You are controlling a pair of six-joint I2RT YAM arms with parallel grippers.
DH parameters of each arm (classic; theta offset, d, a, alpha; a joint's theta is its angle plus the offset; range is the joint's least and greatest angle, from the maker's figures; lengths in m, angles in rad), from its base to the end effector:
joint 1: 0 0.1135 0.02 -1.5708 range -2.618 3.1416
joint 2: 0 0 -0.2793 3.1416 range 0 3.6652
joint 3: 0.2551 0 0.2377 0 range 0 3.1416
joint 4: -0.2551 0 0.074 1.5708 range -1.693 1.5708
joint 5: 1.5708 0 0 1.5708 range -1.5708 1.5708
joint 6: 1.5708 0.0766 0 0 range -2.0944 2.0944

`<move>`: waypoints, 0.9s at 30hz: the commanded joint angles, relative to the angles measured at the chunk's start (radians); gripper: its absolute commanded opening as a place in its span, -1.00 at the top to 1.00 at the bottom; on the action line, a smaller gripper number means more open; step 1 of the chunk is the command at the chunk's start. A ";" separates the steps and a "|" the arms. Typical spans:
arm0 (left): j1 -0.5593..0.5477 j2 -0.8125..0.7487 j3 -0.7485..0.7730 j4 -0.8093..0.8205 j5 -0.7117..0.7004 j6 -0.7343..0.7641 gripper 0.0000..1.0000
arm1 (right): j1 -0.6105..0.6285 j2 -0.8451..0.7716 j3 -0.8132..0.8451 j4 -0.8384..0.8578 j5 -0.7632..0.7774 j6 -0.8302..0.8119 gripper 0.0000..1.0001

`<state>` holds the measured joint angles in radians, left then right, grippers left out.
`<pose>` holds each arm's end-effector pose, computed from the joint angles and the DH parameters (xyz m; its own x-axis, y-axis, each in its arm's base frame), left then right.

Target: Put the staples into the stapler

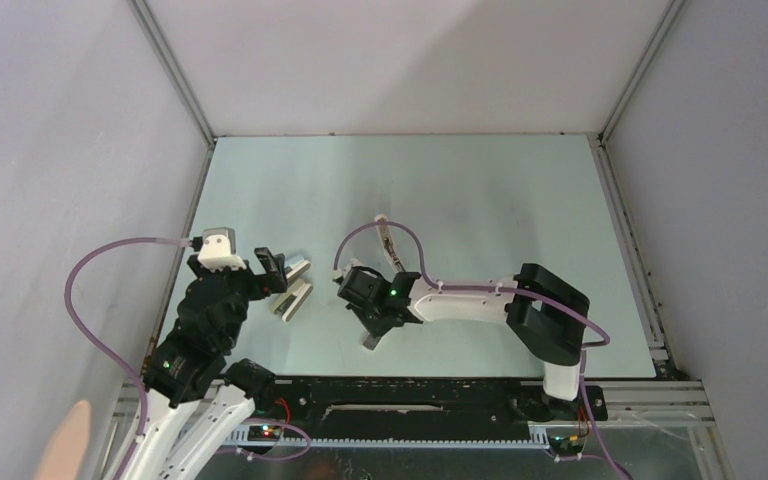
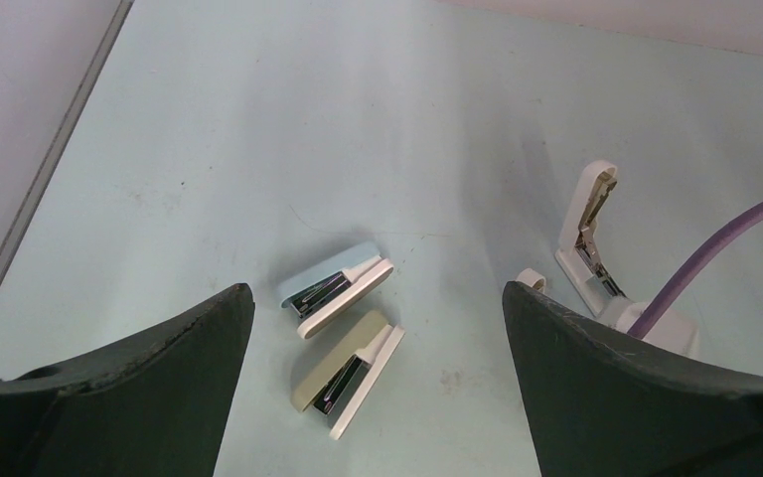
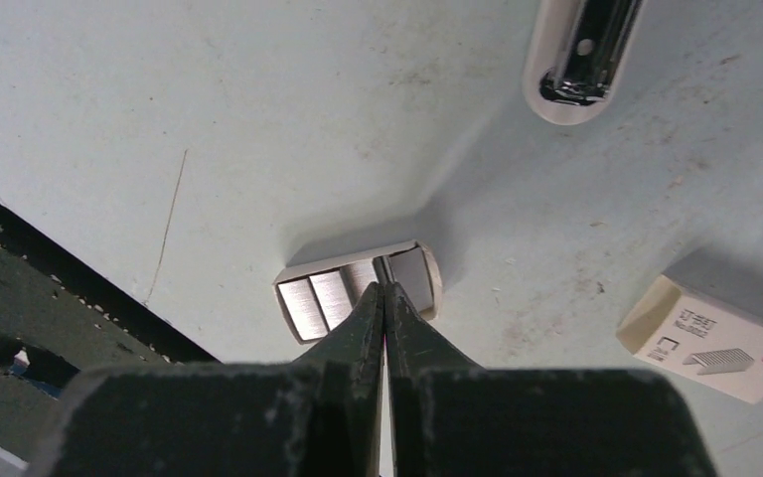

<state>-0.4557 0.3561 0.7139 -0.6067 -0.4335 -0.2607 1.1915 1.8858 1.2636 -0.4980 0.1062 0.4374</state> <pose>0.0965 -0.0115 0.3123 -0.2224 -0.1515 -0.9631 -0.0243 0.9884 -0.1498 0.1534 0.3628 0.1586 -0.6860 -0.5834 -0.4349 -0.6801 0.7266 0.0980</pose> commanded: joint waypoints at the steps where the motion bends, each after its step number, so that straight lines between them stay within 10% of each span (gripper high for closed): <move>1: 0.009 0.012 -0.004 0.029 0.010 0.012 -0.97 | 0.009 -0.054 0.001 -0.010 0.054 -0.037 0.83; 27: 0.014 0.015 -0.002 0.032 0.017 0.012 -0.97 | 0.070 0.048 0.060 0.002 0.118 -0.148 0.69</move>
<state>-0.4500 0.3603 0.7139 -0.6064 -0.4328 -0.2607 1.2518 1.9213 1.2804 -0.5003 0.1902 0.3191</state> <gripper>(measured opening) 0.985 0.160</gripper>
